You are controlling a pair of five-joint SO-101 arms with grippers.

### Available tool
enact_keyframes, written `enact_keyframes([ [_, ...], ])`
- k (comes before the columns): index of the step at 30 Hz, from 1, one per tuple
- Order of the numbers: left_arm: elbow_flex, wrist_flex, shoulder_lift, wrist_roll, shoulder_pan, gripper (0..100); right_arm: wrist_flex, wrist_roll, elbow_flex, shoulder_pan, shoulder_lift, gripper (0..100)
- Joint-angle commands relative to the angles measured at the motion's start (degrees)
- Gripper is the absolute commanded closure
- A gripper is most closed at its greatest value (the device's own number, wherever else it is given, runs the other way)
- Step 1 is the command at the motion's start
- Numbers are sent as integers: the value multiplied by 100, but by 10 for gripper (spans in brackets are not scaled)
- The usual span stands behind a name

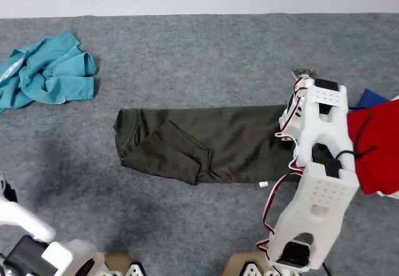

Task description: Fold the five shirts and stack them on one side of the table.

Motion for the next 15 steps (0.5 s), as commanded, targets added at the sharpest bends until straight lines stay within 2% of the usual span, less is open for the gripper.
enact_keyframes([
  [1,-189,70,-237,-9,35,996,-22,-88,-246,-277,163,716],
  [5,-189,44,-229,-9,35,996,-4,-88,-246,-470,268,857],
  [11,-189,26,-229,-26,35,996,-4,-334,-246,-462,22,982],
  [15,-198,26,-229,-26,35,996,163,-325,-246,-514,-470,989],
])
